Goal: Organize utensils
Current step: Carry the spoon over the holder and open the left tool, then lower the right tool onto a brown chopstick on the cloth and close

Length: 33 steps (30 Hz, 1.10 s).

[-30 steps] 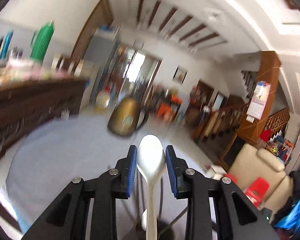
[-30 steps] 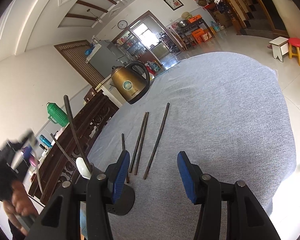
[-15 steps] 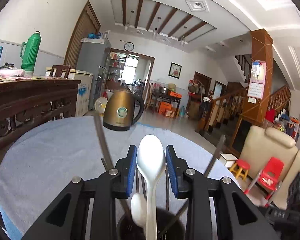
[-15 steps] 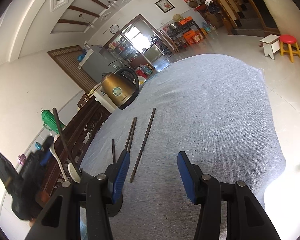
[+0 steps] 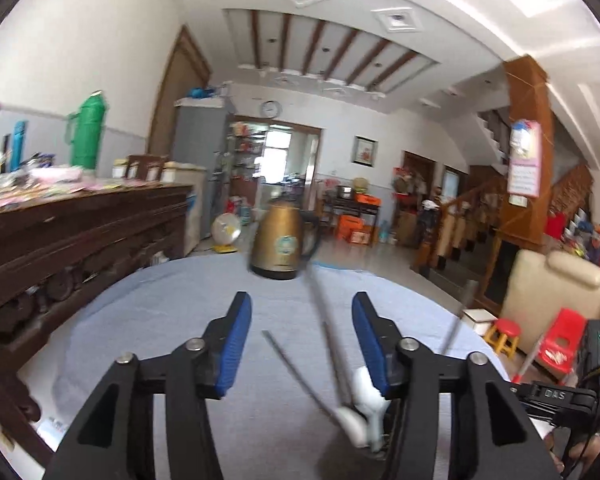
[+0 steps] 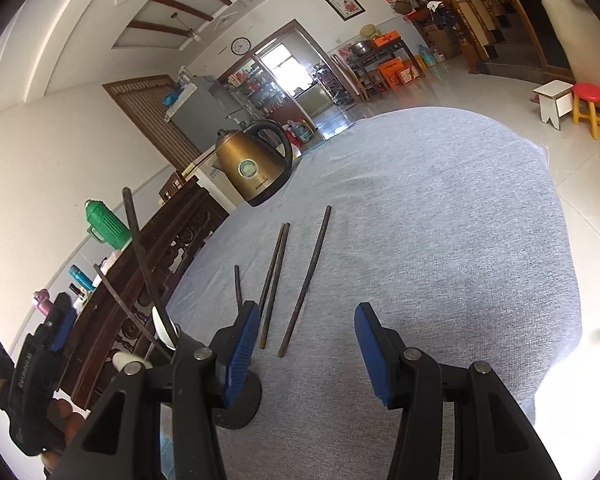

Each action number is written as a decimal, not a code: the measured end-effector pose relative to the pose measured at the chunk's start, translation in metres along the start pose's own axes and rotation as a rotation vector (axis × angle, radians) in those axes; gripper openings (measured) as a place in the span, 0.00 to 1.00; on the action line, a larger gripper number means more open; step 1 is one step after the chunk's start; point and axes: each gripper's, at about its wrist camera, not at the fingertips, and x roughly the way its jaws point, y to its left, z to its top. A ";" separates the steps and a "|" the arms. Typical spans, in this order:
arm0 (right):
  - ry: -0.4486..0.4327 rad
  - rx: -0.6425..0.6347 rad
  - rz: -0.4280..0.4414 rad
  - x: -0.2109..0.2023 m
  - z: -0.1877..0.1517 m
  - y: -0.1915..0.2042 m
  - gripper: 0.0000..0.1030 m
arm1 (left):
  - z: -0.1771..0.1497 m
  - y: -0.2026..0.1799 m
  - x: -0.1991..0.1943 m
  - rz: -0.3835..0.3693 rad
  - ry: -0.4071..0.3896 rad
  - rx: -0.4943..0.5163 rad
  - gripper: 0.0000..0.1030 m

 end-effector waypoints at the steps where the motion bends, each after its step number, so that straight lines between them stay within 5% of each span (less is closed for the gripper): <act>1: 0.005 0.001 -0.004 0.002 -0.001 0.001 0.51 | -0.001 0.012 0.001 0.030 0.019 -0.015 0.59; 5: 0.029 0.002 -0.022 0.012 -0.004 0.005 0.51 | -0.010 0.050 0.020 0.112 0.135 -0.075 0.65; 10: 0.059 -0.012 -0.057 0.028 -0.006 0.009 0.51 | -0.031 0.088 0.063 0.138 0.388 -0.164 0.65; 16: 0.116 -0.028 -0.165 0.054 0.009 0.003 0.51 | -0.042 0.104 0.118 0.141 0.561 -0.155 0.65; 26: 0.229 -0.062 -0.210 0.139 0.089 0.012 0.50 | -0.012 0.093 0.227 0.068 0.690 -0.092 0.65; 33: 0.346 -0.036 -0.262 0.218 0.124 0.010 0.38 | 0.000 0.069 0.278 0.023 0.730 -0.033 0.65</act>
